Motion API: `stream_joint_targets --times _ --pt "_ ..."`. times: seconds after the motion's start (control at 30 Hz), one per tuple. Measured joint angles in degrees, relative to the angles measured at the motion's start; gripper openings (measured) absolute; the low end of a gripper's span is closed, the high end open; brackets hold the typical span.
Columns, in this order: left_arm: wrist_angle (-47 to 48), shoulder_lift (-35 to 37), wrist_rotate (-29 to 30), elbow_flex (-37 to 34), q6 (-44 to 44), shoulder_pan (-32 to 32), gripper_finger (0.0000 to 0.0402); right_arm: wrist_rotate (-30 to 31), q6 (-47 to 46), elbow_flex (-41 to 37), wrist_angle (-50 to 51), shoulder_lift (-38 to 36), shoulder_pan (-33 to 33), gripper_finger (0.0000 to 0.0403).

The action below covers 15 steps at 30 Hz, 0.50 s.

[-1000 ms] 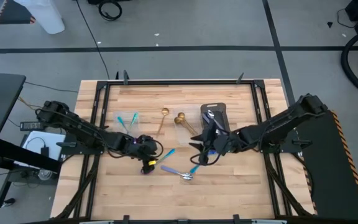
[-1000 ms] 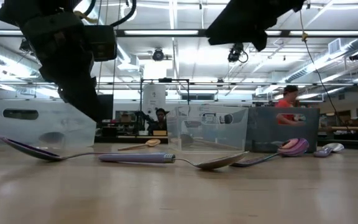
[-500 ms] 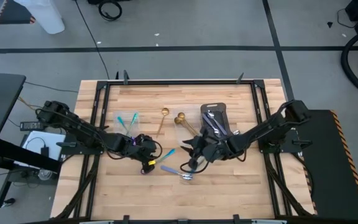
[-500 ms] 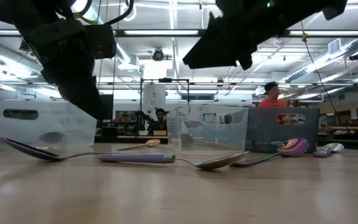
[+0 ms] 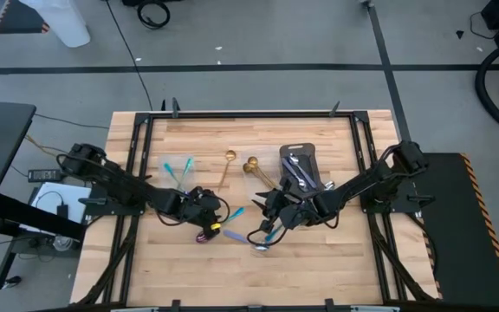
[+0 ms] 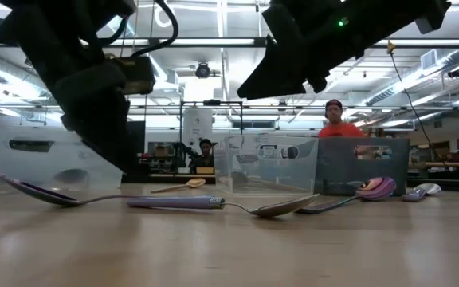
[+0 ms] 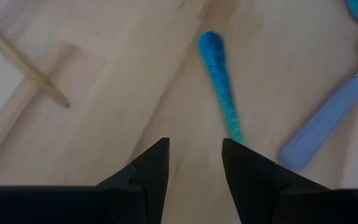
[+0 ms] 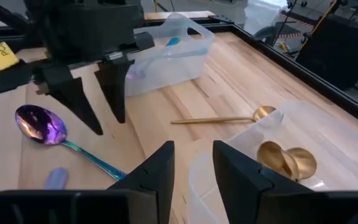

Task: Sort silverware by color (type)
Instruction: Put the blue spoon into the left transparent bin

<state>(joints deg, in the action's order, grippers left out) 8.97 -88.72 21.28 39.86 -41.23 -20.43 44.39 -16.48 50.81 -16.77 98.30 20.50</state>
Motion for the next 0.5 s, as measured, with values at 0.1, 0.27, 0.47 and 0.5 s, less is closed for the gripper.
stream_joint_targets --times 0.1,0.27,0.47,0.5 --pt "-2.5 -1.8 0.7 0.1 0.2 0.0 0.0156 0.3 0.0 0.0 0.2 0.0 0.1 0.012" --pt "-3.4 -2.9 0.5 0.2 1.7 0.0 0.0156 0.8 0.0 0.0 0.7 0.0 0.1 0.012" --pt "2.7 -1.6 0.1 3.0 2.9 0.0 0.0156 0.9 0.1 0.0 0.8 0.0 0.1 0.012" --pt "4.8 -1.6 0.0 3.6 2.9 0.0 0.0156 0.9 0.1 0.0 0.8 0.0 0.1 0.012"
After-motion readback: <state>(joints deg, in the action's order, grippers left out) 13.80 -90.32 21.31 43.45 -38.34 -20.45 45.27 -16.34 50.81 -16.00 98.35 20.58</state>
